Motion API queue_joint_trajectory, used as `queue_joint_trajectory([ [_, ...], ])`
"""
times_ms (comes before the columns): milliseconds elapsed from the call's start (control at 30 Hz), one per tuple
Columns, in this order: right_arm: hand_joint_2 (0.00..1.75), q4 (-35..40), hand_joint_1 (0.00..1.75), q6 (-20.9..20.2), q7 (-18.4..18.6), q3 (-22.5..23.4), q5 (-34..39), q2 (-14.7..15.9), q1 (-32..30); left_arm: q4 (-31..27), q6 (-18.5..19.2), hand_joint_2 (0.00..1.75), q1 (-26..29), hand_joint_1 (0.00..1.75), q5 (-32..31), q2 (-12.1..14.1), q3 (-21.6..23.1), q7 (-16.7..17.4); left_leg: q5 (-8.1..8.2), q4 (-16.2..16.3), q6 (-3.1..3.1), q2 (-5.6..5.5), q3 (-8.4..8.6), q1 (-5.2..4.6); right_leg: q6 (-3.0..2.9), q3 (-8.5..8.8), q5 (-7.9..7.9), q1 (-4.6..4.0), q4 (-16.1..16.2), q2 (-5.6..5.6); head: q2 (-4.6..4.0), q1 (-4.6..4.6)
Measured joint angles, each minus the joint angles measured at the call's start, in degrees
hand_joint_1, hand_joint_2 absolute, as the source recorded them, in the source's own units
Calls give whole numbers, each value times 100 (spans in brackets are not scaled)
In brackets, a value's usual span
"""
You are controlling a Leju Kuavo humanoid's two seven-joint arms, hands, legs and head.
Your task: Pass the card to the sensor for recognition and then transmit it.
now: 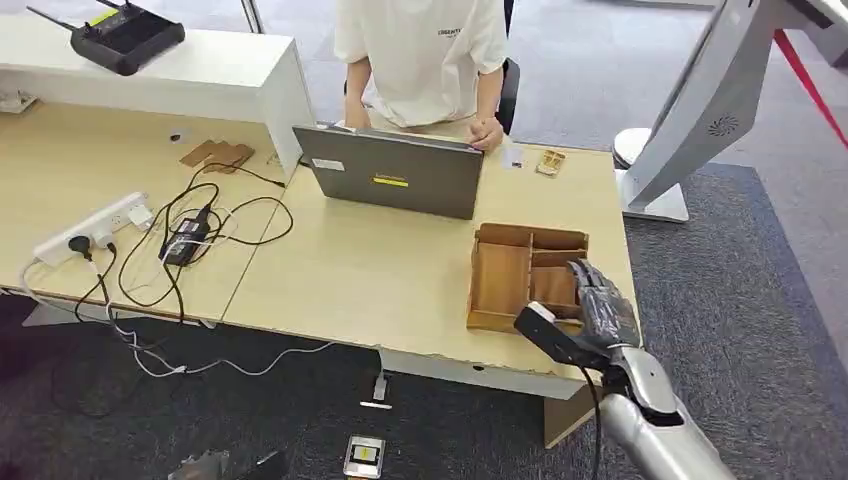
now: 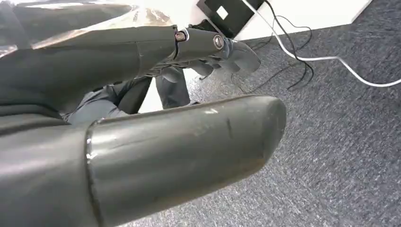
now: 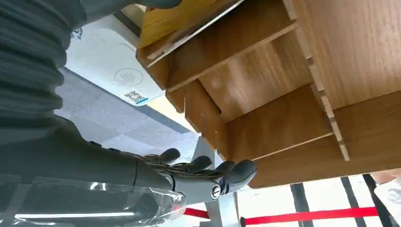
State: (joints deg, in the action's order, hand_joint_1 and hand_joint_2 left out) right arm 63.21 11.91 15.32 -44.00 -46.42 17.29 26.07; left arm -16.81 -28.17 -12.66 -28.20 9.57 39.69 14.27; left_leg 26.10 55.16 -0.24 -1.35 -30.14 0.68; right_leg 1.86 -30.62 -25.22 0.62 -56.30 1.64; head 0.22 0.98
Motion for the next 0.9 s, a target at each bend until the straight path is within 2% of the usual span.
queue_joint_trajectory([
  [433, 175, 20, 0, 74, 15, 0, 4, 153, -198, -20, 44, 0, -15, 0, -103, -4, 6, 77, 0, 0, 0, 1, 1, 0, 0, 0, 0, 0, -1, 0, 0, 0],
  [900, 175, 37, 0, 85, 28, 0, -17, 190, -247, -39, 79, 0, -44, 0, -122, -4, 37, 74, 0, 0, 0, 1, 2, 0, 0, 0, 0, 0, -1, 0, 0, 0],
])
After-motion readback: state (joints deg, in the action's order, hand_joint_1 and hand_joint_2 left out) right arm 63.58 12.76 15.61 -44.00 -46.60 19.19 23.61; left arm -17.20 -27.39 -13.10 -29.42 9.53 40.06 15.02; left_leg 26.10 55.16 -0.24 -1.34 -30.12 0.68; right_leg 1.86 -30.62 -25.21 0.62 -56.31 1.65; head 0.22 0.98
